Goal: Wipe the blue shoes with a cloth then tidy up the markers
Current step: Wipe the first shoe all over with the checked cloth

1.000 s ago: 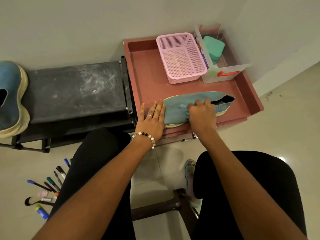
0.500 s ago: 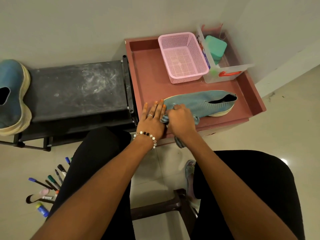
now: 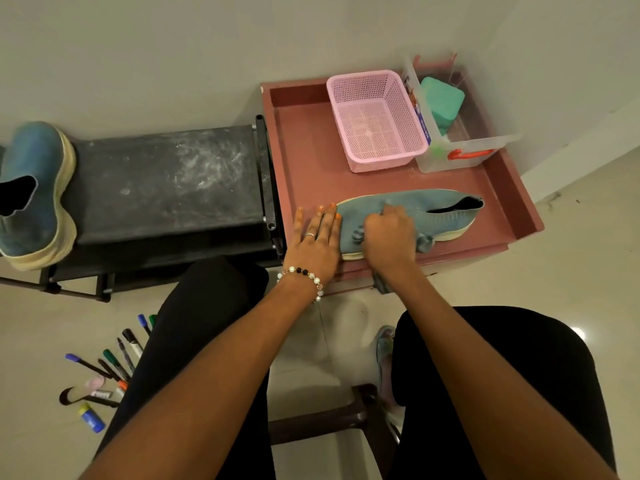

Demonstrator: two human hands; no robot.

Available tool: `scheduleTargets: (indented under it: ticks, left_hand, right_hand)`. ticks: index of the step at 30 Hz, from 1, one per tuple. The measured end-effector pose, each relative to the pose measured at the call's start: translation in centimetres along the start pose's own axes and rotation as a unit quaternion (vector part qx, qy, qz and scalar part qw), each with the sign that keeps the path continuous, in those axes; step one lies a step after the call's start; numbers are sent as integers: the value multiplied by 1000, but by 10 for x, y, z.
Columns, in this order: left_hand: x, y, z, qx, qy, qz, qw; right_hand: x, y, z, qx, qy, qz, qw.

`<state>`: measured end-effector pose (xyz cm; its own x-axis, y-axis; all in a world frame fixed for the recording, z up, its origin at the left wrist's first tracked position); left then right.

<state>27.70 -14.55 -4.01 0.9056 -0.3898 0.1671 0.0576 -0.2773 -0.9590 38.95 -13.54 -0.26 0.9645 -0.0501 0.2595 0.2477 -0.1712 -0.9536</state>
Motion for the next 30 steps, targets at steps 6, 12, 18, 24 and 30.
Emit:
scheduleTargets:
  ticks: [6, 12, 18, 24, 30]
  left_hand:
    - [-1, -2, 2, -7, -3, 4, 1000]
    - [-2, 0, 2, 9, 9, -7, 1000]
    - [-1, 1, 4, 3, 10, -21, 1000]
    - [-3, 1, 4, -35, -7, -8, 999]
    - [-1, 1, 4, 7, 12, -20, 1000]
  right_hand:
    - [-7, 6, 5, -1, -92, 46, 995]
    - [74, 13, 11, 3, 76, -35, 996]
    - [34, 9, 2, 5, 52, -25, 998]
    - [-32, -1, -4, 5, -92, 46, 995]
    - [66, 18, 18, -2, 32, -7, 999]
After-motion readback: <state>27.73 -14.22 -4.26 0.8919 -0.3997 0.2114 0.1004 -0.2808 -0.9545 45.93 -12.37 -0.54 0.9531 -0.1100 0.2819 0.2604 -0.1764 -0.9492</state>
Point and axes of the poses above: each hand's wrist, its own z-axis towards the middle knuckle, its own y-axis out of the palm, x = y × z, the point moved 4 cm from there along z, towards the middle knuckle, and after that the axes turned 12 degrees about -z, right-handed, at the moved point
